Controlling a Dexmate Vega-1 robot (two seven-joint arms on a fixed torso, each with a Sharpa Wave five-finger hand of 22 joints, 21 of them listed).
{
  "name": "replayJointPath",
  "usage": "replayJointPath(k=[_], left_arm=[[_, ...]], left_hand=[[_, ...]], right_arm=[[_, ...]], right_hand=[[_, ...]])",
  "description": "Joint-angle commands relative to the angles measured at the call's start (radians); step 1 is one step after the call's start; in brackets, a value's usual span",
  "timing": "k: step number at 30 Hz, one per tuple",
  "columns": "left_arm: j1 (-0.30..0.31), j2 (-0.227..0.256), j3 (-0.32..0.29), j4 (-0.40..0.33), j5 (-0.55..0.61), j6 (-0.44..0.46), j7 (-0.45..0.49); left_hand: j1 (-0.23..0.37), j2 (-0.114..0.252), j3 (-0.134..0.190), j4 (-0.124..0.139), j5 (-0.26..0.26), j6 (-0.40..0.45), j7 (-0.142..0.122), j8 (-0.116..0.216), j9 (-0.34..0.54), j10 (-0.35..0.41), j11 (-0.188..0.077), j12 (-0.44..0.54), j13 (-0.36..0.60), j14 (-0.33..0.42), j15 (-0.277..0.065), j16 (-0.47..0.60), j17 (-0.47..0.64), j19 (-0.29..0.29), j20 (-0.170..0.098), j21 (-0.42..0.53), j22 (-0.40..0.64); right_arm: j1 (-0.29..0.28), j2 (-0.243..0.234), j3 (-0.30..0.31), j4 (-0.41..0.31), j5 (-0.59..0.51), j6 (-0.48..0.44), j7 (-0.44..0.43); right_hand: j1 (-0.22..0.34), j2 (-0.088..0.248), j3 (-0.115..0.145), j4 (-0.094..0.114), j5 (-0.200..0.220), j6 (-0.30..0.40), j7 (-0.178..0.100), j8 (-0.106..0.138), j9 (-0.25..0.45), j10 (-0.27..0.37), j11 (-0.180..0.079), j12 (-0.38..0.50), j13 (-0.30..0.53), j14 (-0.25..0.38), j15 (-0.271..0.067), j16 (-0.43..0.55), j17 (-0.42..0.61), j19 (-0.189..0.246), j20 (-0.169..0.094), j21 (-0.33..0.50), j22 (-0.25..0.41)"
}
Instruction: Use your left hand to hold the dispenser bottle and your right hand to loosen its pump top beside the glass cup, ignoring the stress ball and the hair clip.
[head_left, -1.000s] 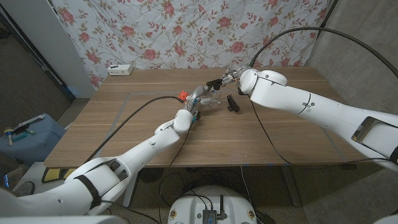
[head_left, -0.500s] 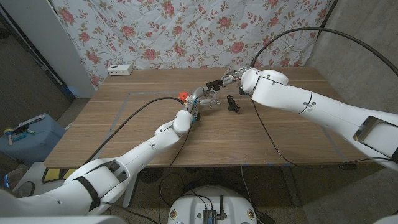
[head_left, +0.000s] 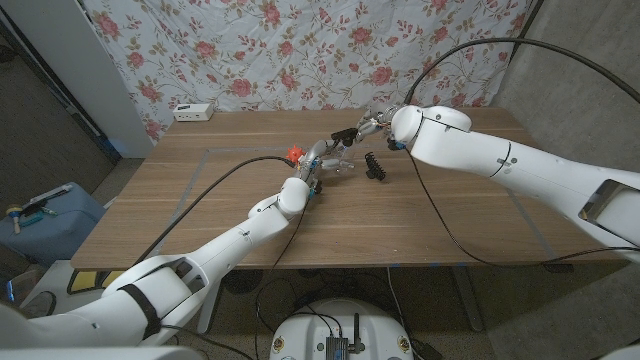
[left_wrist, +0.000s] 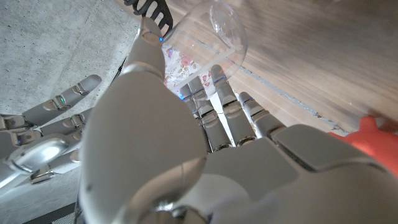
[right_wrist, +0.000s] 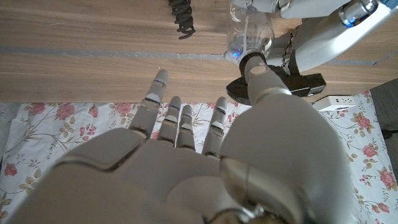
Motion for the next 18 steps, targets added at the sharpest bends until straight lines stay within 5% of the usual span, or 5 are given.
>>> replayJointPath(k=[1,6,18], left_arm=[[0.002,0.004,0.000,-0.005,0.000,-0.003,-0.007],[0.003,0.005,0.001,-0.007,0.000,-0.004,-0.011],[-0.010,-0.003,0.004,0.018,-0.002,-0.013,-0.020]], left_hand=[[-0.127,0.139,0.092,0.086,-0.001,0.091,0.002,0.005,0.003,0.040,-0.033,0.006,0.005,0.047,-0.115,0.004,0.006,0.008,-0.096,0.001,0.002],[-0.127,0.138,0.092,0.086,-0.001,0.092,0.003,0.005,0.003,0.041,-0.030,0.007,0.006,0.048,-0.117,0.004,0.006,0.008,-0.096,0.001,0.002],[-0.128,0.137,0.093,0.086,-0.001,0.090,0.002,0.004,0.003,0.041,-0.033,0.006,0.006,0.048,-0.116,0.004,0.006,0.008,-0.096,0.001,0.002]], right_arm=[[0.048,-0.031,-0.053,-0.027,-0.048,0.006,0.063],[0.044,-0.035,-0.064,-0.042,-0.083,0.013,0.059],[0.054,-0.037,-0.122,-0.049,-0.198,0.037,0.077]], right_hand=[[-0.008,-0.010,-0.007,0.003,0.008,-0.022,-0.006,-0.005,-0.001,0.014,-0.051,0.011,0.003,-0.006,-0.005,0.000,0.001,-0.010,-0.002,0.002,0.002],[-0.013,-0.016,-0.007,0.002,0.014,-0.044,-0.034,-0.009,-0.003,0.050,-0.074,0.027,0.001,-0.014,-0.002,0.000,-0.001,-0.020,-0.001,0.003,0.001],[-0.023,-0.034,-0.017,0.001,0.022,-0.045,-0.082,0.001,-0.009,0.146,-0.151,0.056,-0.006,0.006,-0.063,0.014,-0.014,-0.020,-0.003,0.010,0.001]])
